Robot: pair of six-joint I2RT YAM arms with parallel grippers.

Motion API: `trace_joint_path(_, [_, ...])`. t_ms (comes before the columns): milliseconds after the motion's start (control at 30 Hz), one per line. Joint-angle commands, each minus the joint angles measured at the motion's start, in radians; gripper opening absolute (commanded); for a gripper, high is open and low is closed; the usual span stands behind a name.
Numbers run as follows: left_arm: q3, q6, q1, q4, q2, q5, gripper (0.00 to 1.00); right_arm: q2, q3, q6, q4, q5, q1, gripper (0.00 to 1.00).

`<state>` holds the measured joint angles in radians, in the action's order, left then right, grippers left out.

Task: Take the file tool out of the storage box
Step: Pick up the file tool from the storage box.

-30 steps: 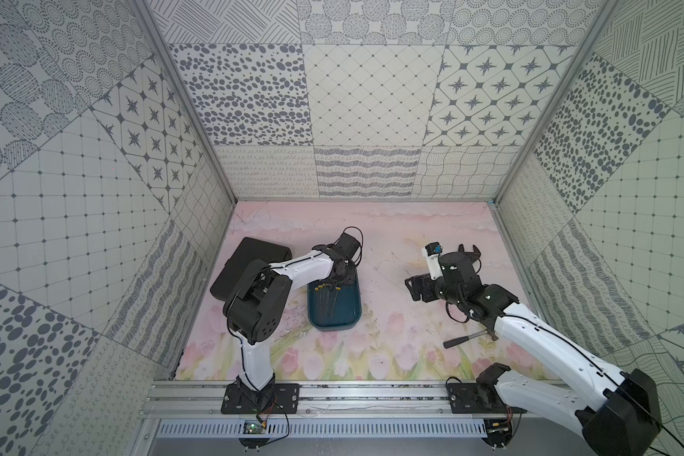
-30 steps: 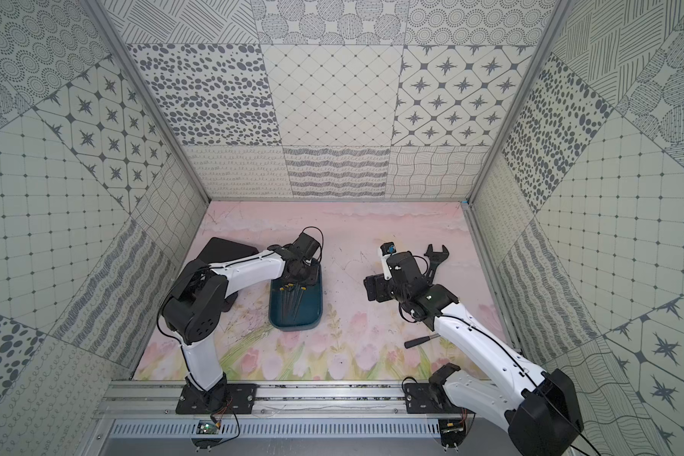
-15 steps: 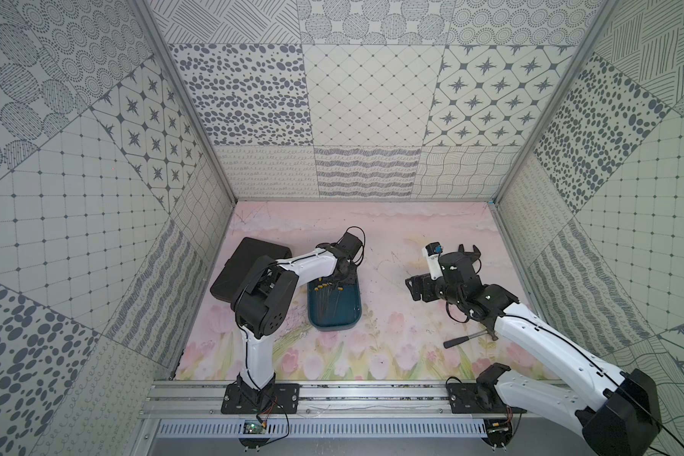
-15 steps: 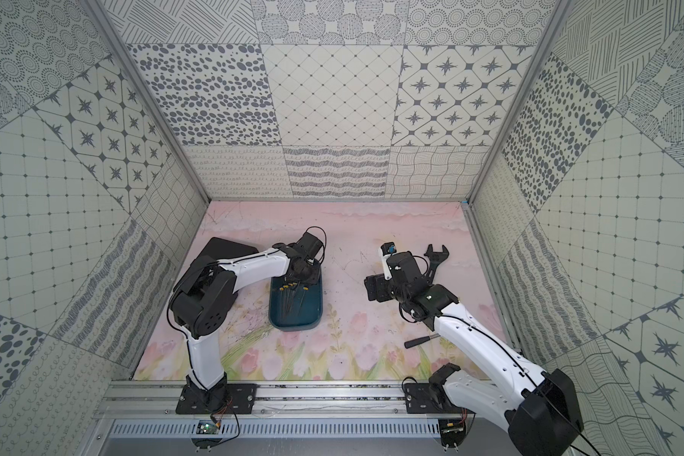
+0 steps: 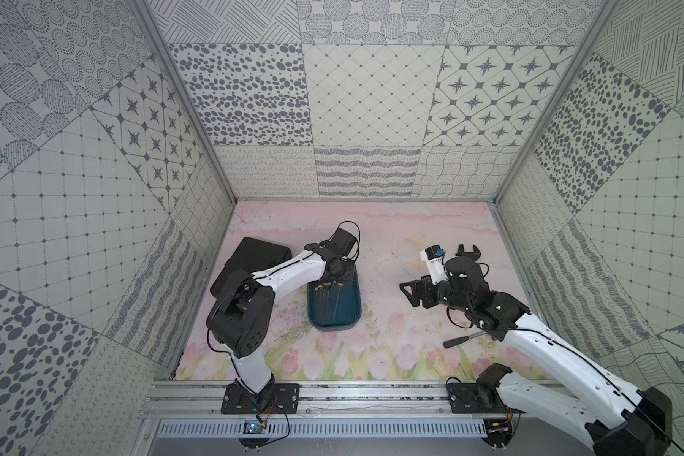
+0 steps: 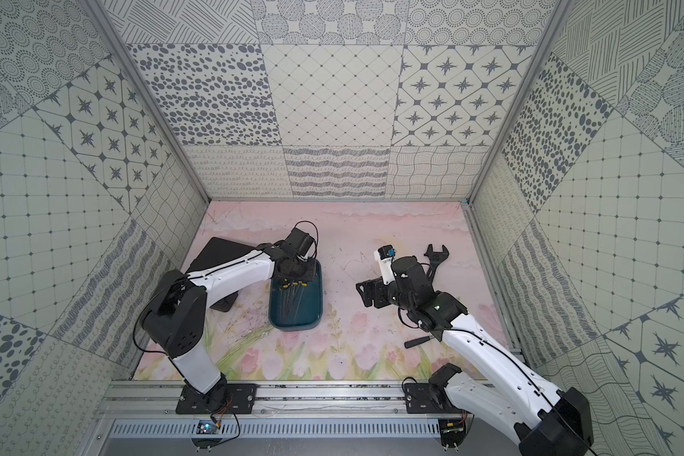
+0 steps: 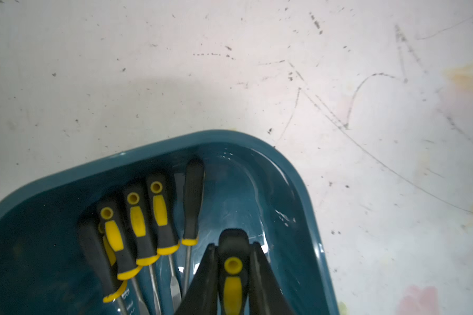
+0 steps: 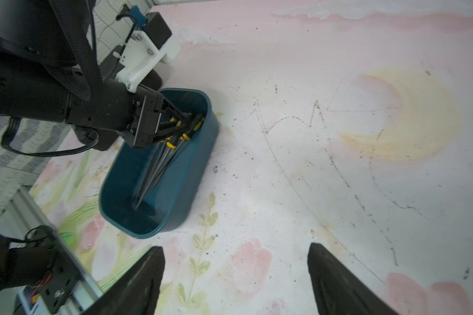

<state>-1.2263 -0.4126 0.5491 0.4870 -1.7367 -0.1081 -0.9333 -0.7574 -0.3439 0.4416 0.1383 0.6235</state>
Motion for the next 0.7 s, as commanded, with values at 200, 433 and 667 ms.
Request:
trace_joint_path(200, [0.134,-0.297,0.005,-0.153,0.259,0.266,0.09,-0.014,0.091,-0.225,-0.274,0.178,0.109,0.76])
trace_joint_path(433, [0.213,-0.442,0.004,-0.241,0.352,0.312,0.1,-0.102,0.11,-0.292,-0.402,0.169,0.179,0.65])
trace_joint_path(667, [0.261,-0.533,0.008,-0.312,0.387,0.33,0.1,-0.19,0.099,-0.311,-0.453,0.142,0.225,0.56])
